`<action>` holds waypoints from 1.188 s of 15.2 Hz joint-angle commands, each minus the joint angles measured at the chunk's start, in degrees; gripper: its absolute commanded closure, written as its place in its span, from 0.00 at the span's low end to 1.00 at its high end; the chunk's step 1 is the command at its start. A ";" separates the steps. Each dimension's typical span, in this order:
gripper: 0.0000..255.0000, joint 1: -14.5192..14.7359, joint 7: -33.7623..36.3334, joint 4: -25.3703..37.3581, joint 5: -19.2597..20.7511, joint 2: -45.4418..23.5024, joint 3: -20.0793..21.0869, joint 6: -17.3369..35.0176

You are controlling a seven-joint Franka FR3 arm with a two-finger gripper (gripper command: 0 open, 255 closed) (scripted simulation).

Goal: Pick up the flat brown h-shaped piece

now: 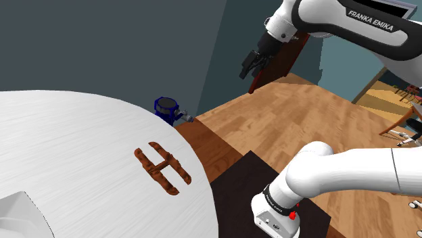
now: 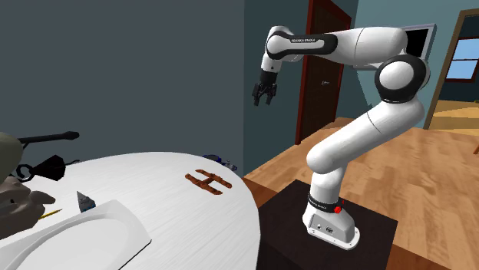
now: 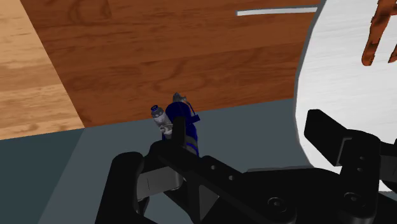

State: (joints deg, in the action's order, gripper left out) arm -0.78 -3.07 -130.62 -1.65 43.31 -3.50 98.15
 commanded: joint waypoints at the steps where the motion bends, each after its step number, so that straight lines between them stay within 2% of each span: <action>1: 0.00 0.00 0.00 0.00 0.00 0.00 0.00 0.00; 10: 0.00 3.50 9.56 -9.01 -5.39 -0.80 9.27 8.87; 18: 0.00 6.96 18.08 -12.73 -10.17 -6.54 18.13 18.00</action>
State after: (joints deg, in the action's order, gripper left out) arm 5.74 13.92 -142.79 -11.24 37.51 13.52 114.83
